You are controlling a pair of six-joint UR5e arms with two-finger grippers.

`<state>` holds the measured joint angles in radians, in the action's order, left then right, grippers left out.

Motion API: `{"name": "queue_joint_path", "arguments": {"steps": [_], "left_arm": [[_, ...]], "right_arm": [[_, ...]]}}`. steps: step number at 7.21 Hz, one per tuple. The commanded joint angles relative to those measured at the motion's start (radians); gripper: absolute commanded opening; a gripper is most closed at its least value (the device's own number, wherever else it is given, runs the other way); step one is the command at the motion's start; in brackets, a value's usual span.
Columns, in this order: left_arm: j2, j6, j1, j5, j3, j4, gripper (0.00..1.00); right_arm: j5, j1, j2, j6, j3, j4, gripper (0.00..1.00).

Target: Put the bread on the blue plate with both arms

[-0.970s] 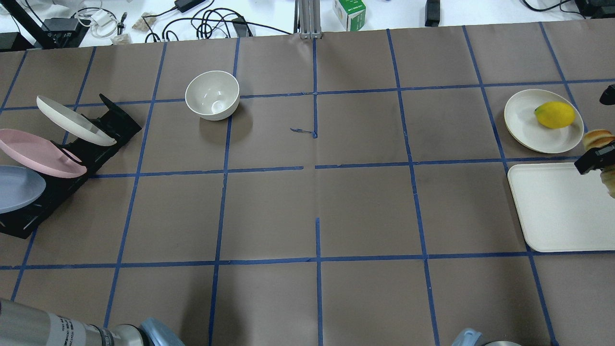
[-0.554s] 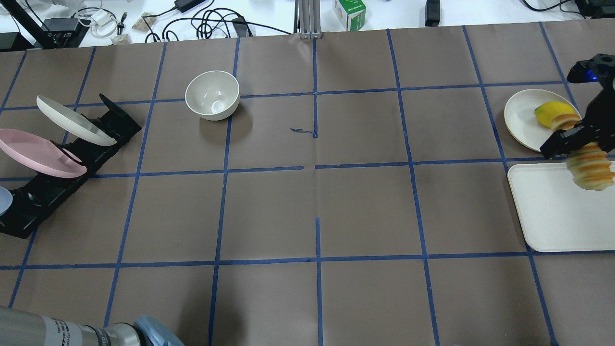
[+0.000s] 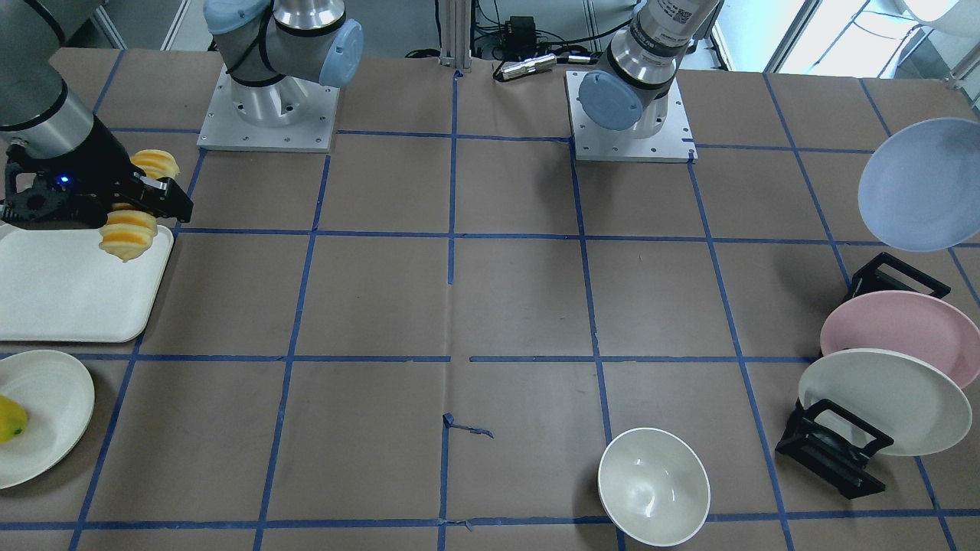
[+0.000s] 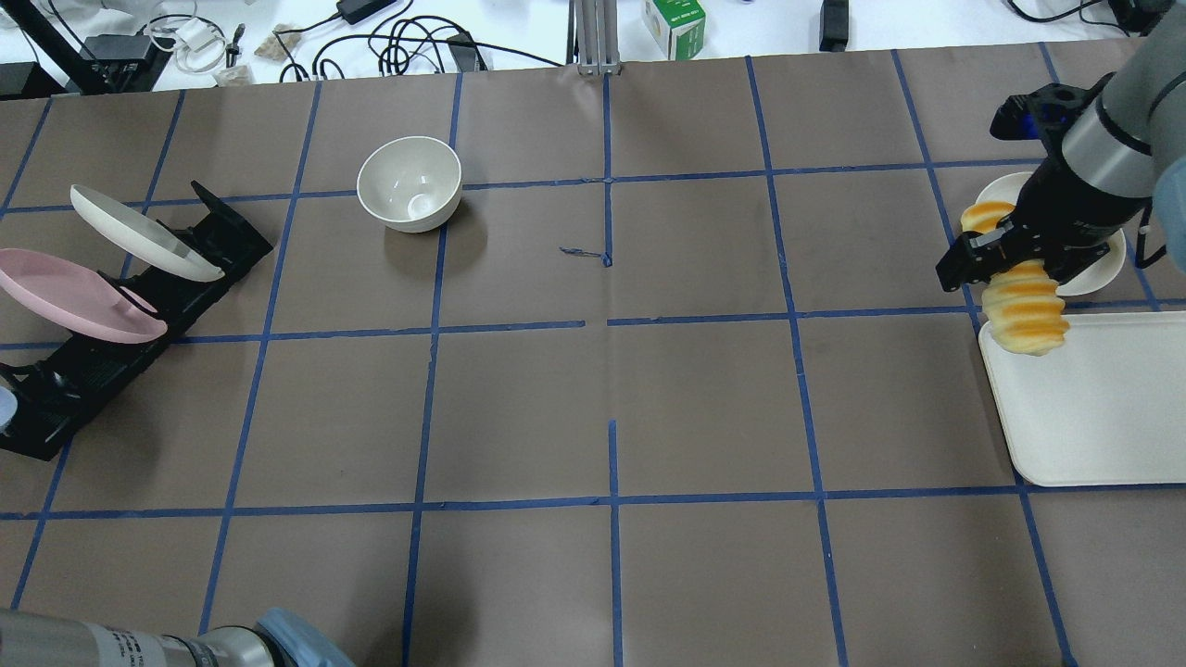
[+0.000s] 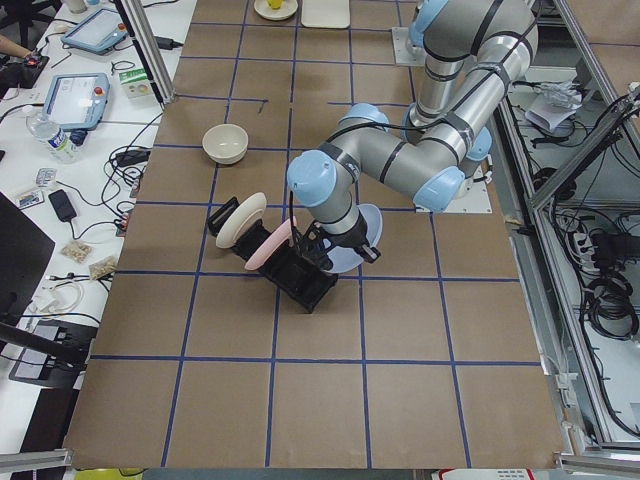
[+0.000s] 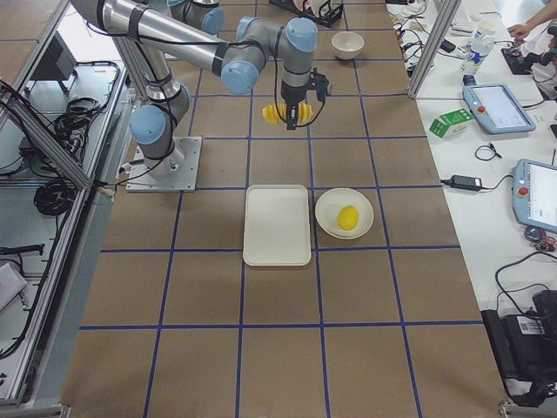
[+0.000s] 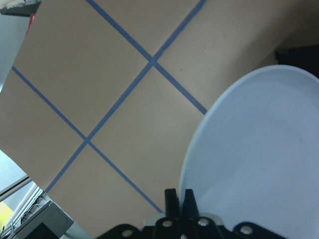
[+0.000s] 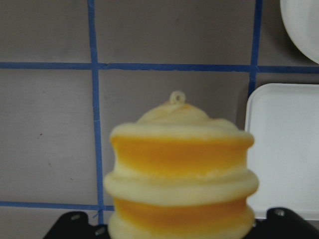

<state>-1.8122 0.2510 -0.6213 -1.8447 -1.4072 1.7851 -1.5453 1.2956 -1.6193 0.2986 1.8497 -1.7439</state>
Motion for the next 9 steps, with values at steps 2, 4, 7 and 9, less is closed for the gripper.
{"name": "queue_joint_path", "arguments": {"steps": [2,4,7,9], "left_arm": [[0.019,0.033,-0.182,0.189,-0.016,0.117,0.0],[0.001,0.064,-0.338,0.349,-0.019,0.117,0.0],[0.017,0.053,-0.573,0.455,-0.028,0.071,0.0],[0.025,-0.028,-0.726,0.496,-0.126,-0.133,0.0]], "right_arm": [[0.005,0.118,-0.001,-0.127,-0.001,-0.032,0.0],[0.007,0.145,-0.004,-0.173,-0.003,-0.032,0.0],[0.0,0.16,-0.004,-0.203,-0.027,-0.017,0.0],[-0.006,0.163,-0.005,-0.203,-0.023,-0.017,0.0]]}}
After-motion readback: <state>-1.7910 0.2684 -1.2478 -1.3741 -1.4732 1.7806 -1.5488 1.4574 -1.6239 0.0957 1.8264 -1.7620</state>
